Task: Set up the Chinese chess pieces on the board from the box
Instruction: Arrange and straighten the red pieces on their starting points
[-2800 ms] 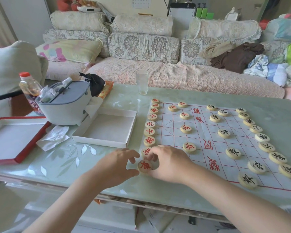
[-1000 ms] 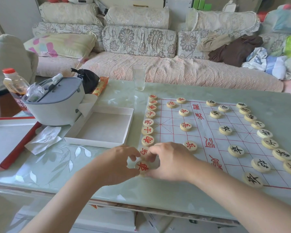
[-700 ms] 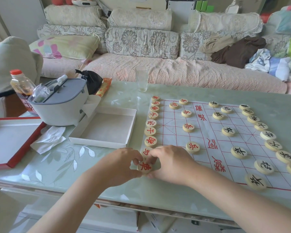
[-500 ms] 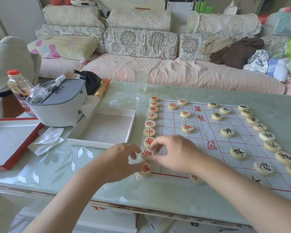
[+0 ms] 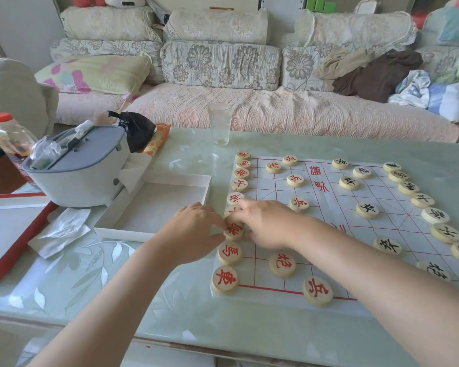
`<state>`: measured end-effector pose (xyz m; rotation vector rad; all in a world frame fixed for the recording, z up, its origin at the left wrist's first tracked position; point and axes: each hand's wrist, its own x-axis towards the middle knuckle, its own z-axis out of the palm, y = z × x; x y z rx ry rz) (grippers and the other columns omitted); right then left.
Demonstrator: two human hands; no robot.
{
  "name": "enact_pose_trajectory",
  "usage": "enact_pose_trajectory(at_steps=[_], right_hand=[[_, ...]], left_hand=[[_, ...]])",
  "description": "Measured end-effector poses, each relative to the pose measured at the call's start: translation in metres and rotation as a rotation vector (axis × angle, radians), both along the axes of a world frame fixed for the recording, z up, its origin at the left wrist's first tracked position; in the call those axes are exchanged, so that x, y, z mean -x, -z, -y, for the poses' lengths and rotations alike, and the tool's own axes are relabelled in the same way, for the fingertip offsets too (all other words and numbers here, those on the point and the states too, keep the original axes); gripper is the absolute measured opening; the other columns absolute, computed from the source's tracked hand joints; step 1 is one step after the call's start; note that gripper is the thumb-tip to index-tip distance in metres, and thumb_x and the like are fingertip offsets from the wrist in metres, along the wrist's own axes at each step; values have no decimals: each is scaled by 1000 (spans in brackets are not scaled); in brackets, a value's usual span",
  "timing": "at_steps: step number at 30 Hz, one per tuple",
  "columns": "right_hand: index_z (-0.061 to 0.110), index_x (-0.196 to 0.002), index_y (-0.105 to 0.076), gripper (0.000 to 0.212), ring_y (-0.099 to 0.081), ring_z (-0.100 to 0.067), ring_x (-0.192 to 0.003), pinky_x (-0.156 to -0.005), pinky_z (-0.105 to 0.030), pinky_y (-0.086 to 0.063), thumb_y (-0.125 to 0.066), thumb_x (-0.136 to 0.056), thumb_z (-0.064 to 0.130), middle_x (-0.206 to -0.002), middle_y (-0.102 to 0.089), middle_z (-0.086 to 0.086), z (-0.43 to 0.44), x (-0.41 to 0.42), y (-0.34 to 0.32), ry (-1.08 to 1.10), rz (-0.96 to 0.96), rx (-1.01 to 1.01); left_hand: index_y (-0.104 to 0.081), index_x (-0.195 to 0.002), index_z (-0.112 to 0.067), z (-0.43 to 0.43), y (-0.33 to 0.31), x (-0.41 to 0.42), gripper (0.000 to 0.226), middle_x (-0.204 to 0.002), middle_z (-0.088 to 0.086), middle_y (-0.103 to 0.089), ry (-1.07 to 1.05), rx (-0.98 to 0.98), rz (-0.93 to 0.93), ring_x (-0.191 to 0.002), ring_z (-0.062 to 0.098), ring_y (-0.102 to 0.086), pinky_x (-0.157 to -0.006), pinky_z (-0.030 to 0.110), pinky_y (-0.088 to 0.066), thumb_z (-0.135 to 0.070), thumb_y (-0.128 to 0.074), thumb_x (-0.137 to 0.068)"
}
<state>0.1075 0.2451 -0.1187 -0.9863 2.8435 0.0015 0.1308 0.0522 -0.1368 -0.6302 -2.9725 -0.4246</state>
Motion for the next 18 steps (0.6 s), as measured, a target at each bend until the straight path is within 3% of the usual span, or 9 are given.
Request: enact_pose_trajectory(at_steps=[4,6,12,16,18], right_hand=[[36,-131,-55,40,-55,-19,-109,-74,-30,-35,-61,-91,36,-113,-48,9,-1,5,-1,12,-8,31],[37,-126,-58,40,-55,-16,-107,-76,-31,-41,-65,-88,44,-112,-49,13,-3,6,-2,34,10,92],[41,-128,-59,47,-54,-14,-116,-89,-35,-48,-61,-88,17,-130,-54,17,-8,5,1,45,48,145],[39,-118,-63,27,-57,-15,-107,-82,-34,-47,-61,-91,40,-112,-58,15,-7,3,7,100,-10,152],[39,-112,-64,28,-57,-14,-101,-77,-32,-44,-62,-89,53,-102,-55,16,-8,2,8,132,-20,167]], left_hand=[[-64,-111,-38,3,7,2,24,-107,-17,-63,4,-6,-13,-104,11,-51,-93,27,-37,-36,-57,-89],[-64,-113,-38,2,9,2,24,-108,-17,-63,7,2,-21,-105,11,-51,-94,28,-37,-35,-54,-91],[-61,-121,-44,2,9,4,29,-114,-19,-60,17,4,5,-110,10,-47,-98,31,-34,-40,-48,-95],[-61,-120,-45,2,10,5,28,-112,-18,-59,-1,-17,-22,-108,10,-45,-94,28,-32,-43,-47,-95],[-62,-117,-43,1,9,5,26,-108,-18,-61,-22,-43,-39,-107,10,-47,-94,28,-32,-44,-48,-95]])
